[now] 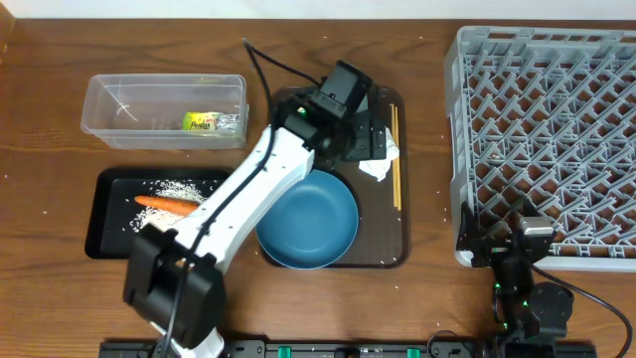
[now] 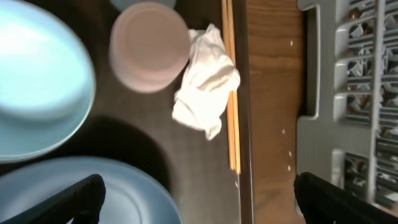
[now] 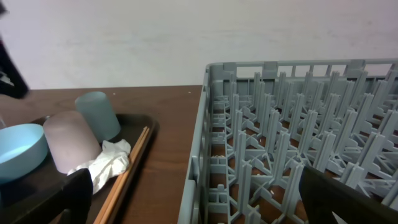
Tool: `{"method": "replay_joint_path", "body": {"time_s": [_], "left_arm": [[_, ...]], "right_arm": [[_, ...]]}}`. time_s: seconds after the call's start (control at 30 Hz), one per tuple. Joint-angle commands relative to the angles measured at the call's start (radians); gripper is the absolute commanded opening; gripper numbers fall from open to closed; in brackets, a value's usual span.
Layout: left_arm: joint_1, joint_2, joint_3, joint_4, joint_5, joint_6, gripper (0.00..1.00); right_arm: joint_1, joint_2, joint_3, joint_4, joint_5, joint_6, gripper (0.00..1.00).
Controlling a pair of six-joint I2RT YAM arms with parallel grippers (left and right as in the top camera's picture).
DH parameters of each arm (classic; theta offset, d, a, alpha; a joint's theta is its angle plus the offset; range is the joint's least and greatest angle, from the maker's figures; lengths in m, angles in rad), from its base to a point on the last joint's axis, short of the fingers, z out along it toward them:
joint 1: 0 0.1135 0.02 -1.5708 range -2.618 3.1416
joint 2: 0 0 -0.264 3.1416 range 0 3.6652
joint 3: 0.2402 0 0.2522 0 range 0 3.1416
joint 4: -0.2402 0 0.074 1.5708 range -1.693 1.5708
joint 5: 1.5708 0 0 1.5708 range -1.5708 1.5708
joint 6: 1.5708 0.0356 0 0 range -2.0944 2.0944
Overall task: Sort waste into correct bins and load items into the dishwasher rack
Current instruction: 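Reach the left gripper to the white tissue on the brown tray, then pinch the white tissue with the left gripper and lift it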
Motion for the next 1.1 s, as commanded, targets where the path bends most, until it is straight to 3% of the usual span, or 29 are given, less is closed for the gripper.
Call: {"method": "replay_joint_path", "body": {"time_s": [0.0, 0.2, 0.47, 0.77, 1.07], "left_arm": [[-0.031, 0.037, -0.007, 0.051, -0.012, 0.043, 0.98], [-0.072, 0.106, -0.006, 0.130, -0.012, 0.027, 0.96], [-0.082, 0.219, -0.006, 0.233, -0.012, -0.266, 0.93], [-0.082, 0.236, -0.006, 0.271, -0.066, -0.437, 0.89], [-0.088, 0.257, -0.006, 0.270, -0.069, -0.509, 0.88]], "right_arm": [[-0.018, -0.005, -0.003, -0.002, 0.002, -0.002, 0.99], [-0.018, -0.005, -0.003, -0.002, 0.002, -0.002, 0.99], [-0.018, -0.005, -0.003, -0.002, 0.002, -0.002, 0.99], [-0.018, -0.005, -0.003, -0.002, 0.002, -0.002, 0.99], [-0.018, -0.005, -0.003, -0.002, 0.002, -0.002, 0.99]]}}
